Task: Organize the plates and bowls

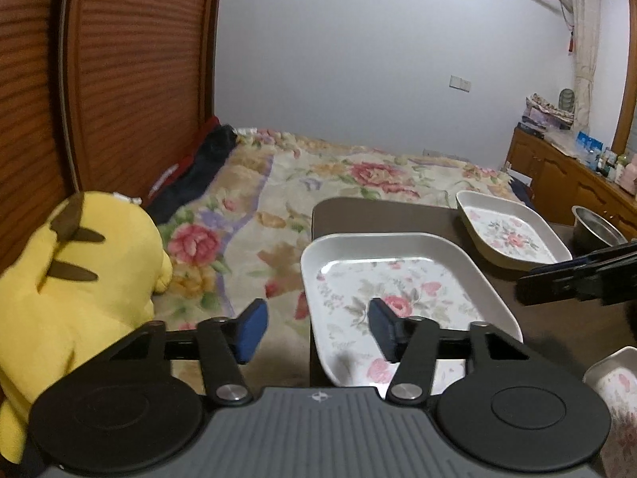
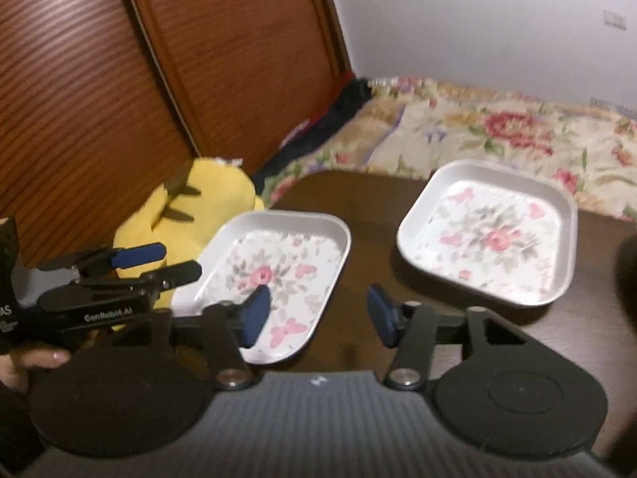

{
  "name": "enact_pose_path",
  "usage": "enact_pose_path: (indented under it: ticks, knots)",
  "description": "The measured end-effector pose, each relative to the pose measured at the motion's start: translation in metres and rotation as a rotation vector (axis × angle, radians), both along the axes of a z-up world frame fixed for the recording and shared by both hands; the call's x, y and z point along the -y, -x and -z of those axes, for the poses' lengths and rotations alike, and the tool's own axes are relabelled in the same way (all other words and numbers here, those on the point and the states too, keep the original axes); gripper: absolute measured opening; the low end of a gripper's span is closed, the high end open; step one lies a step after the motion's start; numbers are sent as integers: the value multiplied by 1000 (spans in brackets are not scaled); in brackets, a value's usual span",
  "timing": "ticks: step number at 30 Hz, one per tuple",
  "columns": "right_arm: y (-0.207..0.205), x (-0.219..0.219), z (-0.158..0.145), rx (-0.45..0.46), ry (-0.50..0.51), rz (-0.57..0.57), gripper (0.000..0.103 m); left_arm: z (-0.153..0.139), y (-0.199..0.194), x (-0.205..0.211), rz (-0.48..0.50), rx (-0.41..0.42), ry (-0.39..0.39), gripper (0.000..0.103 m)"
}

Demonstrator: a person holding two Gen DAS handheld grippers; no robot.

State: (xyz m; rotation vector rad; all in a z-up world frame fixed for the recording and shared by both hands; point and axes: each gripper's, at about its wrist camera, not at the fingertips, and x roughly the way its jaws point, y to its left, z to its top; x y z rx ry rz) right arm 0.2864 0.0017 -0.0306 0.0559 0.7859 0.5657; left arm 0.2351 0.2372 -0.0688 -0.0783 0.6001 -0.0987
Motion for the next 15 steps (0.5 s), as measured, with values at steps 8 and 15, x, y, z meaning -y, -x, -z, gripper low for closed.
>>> enact_pose_path:
  ticks: [8, 15]
  knots:
    - [-16, -18, 21, -69, 42, -8, 30, 12, -7, -11, -6, -43, 50, 26]
    - [-23, -23, 27, -90, 53, -7, 18, 14, -8, -7, 16, -49, 58, 17]
